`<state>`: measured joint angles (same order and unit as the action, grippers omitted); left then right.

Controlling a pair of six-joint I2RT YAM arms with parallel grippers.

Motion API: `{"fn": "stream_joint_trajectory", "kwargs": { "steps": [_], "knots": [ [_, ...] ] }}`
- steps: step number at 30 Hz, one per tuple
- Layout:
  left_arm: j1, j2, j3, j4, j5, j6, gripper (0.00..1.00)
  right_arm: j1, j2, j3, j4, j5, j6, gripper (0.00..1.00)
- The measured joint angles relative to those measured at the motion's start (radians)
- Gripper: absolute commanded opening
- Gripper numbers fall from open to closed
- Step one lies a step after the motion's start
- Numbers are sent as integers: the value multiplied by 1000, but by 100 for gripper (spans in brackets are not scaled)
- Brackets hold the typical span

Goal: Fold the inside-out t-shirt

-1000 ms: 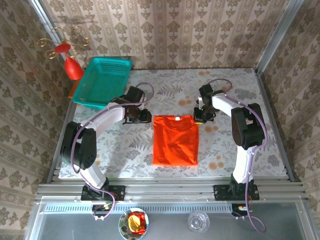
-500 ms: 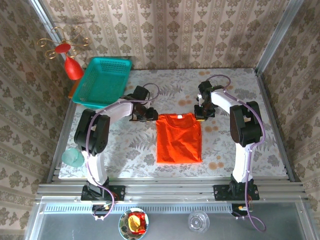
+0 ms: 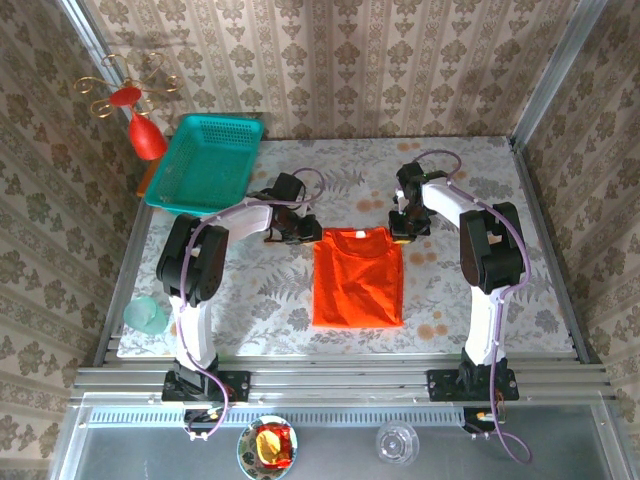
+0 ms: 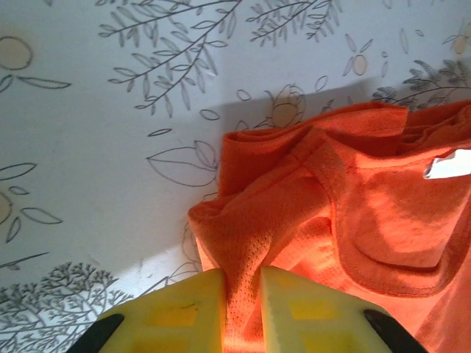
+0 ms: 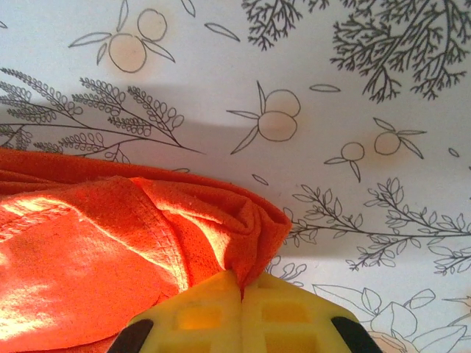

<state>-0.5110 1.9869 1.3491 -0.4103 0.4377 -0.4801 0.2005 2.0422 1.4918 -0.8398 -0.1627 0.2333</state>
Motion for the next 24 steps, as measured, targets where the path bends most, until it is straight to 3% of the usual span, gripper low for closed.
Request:
{"fn": "stream_joint_trajectory", "kwargs": {
  "steps": [4, 7, 17, 24],
  "knots": [
    [-7, 0, 3, 8, 18, -9, 5, 0, 0, 0, -3, 0, 0, 1],
    [-18, 0, 7, 23, 35, -20, 0, 0, 0, 0, -4, 0, 0, 1],
    [-20, 0, -11, 164, 135, -94, 1, 0, 0, 0, -6, 2, 0, 1],
    [2, 33, -51, 262, 175, -153, 10, 0, 0, 0, -10, 3, -3, 1]
  ]
}}
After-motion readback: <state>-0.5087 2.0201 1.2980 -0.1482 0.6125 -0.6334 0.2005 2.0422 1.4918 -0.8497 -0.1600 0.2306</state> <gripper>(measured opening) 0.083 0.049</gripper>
